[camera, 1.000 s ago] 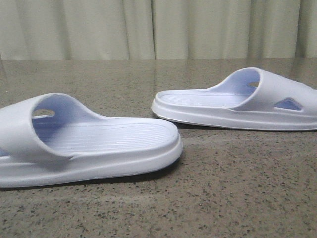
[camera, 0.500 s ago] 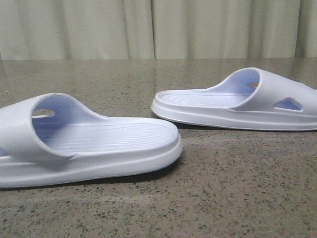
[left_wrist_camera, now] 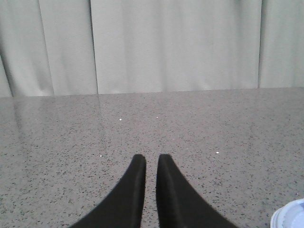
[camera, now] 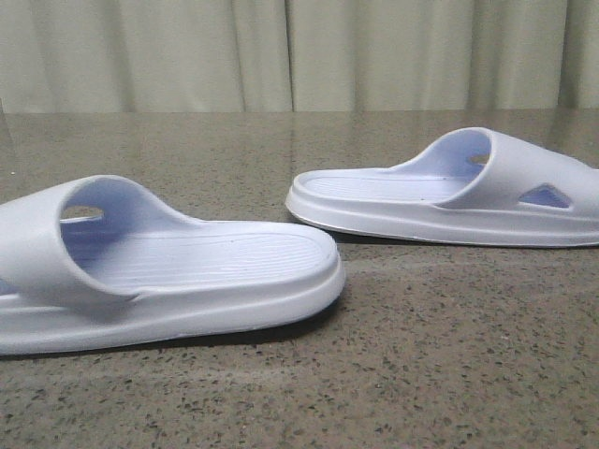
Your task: Insert blue slippers together front up
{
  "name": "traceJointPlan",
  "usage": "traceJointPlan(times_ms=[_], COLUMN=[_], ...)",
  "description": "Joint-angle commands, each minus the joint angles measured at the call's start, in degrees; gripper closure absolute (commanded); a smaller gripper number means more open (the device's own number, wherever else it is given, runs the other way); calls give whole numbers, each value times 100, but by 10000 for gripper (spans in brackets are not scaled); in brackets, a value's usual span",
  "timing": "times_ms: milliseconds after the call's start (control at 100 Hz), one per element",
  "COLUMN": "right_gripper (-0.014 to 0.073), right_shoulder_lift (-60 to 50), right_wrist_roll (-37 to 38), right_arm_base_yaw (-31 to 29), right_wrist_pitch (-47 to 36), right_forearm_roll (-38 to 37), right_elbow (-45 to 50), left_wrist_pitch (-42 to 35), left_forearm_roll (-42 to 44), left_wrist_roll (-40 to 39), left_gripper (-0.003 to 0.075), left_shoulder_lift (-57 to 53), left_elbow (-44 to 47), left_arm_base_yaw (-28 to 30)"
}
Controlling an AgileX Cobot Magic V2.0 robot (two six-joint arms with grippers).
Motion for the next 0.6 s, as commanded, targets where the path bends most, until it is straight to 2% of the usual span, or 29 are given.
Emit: traceJointPlan(times_ms=[0, 100, 270, 380, 590], right_gripper=[697, 697, 697, 697, 692], right_shoulder_lift=[-65, -65, -54, -54, -19], right_wrist_roll=[-52, -42, 84, 84, 84], right_arm_base_yaw=[-36, -36, -36, -36, -36], right_wrist_pitch=[-496, -601, -496, 110, 1247], right_forearm_roll=[-12, -12, -8, -8, -8], right_elbow=[127, 116, -204, -729, -1931], left_wrist_pitch=[-400, -517, -606, -84, 1281], left_forearm_roll=[0, -458, -2223, -2531, -2661], left_wrist_roll=[-52, -52, -52, -52, -52], left_gripper=[704, 705, 705, 705, 705], left_shoulder_lift=[-172, -172, -172, -161, 361], left_elbow=[33, 33, -77, -420, -1667], left_arm_base_yaw=[-42, -42, -42, -42, -30])
